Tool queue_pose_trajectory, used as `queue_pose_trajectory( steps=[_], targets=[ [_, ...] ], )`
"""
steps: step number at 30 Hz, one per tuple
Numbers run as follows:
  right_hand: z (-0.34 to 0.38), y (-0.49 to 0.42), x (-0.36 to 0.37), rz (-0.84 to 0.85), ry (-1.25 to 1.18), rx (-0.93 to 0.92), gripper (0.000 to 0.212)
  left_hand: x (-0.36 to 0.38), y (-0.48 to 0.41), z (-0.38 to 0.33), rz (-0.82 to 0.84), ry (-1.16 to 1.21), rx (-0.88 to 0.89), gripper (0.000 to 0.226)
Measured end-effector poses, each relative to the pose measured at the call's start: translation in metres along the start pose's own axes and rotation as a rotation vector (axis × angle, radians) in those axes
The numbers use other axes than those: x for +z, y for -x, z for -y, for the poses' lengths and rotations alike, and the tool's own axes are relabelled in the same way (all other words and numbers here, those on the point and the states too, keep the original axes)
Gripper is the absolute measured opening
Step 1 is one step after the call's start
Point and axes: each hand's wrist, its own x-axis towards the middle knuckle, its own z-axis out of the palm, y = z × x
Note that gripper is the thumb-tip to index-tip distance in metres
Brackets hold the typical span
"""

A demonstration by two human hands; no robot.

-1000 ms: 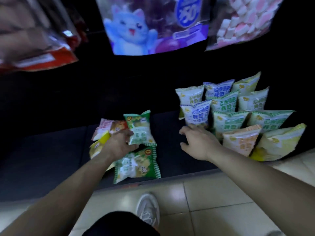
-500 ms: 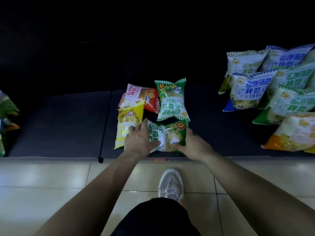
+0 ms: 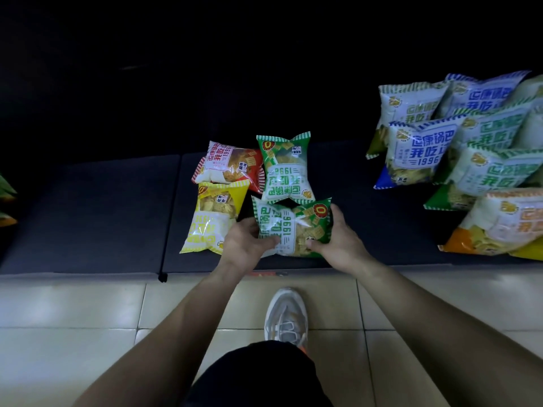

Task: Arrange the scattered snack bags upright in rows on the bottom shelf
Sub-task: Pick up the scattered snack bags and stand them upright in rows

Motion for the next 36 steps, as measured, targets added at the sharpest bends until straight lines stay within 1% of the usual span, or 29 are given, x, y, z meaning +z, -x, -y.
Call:
queue_pose_trajectory(
  steps=[1,2,5,7,9,11,13,16,18,22,25,30,34,36],
  targets=[
    [-0.001,0.001,-0.002,-0.002,-0.007,0.000,0.106,0.001,0.001,0.000,0.014,0.009,0.023,0.038],
    [-0.001,0.003,-0.003,-0.006,-0.019,0.003,0.105,0.001,0.002,-0.002,0.019,0.031,0.048,0.036],
    [-0.004,0.006,-0.009,-0.019,-0.060,-0.004,0.104,0.003,0.009,-0.015,0.041,0.082,0.131,0.058],
    [-0.005,0.010,-0.014,-0.001,-0.078,-0.001,0.103,0.004,0.010,-0.022,0.082,0.036,0.183,0.068],
    [-0.006,0.013,-0.022,0.022,-0.058,0.002,0.101,0.003,0.007,-0.028,0.091,-0.020,0.192,0.073],
    [-0.007,0.019,-0.037,0.025,0.058,-0.015,0.090,0.000,0.006,-0.040,0.051,-0.087,0.189,0.073],
    [-0.007,0.028,-0.058,-0.009,0.223,-0.031,0.080,-0.001,0.005,-0.057,0.043,-0.263,0.235,0.073],
    [-0.002,0.045,-0.103,-0.076,0.431,-0.077,0.072,0.005,0.009,-0.093,0.089,-0.544,0.301,0.070],
    [0.004,0.057,-0.140,-0.122,0.563,-0.106,0.066,0.015,0.009,-0.118,0.127,-0.662,0.353,0.067],
    [0.015,0.085,-0.215,-0.215,0.742,-0.144,0.058,0.048,0.003,-0.163,0.170,-0.783,0.499,0.070],
    [0.007,0.109,-0.262,-0.271,0.851,-0.152,0.057,0.079,-0.004,-0.189,0.183,-0.856,0.574,0.072],
    [-0.028,0.130,-0.309,-0.337,0.813,-0.076,0.058,0.132,-0.017,-0.211,0.210,-0.938,0.643,0.073],
    [-0.056,0.129,-0.313,-0.322,0.753,-0.034,0.058,0.160,-0.030,-0.219,0.196,-0.937,0.643,0.070],
    [-0.065,0.126,-0.313,-0.312,0.727,-0.022,0.059,0.170,-0.035,-0.220,0.218,-0.913,0.627,0.068]
  ],
)
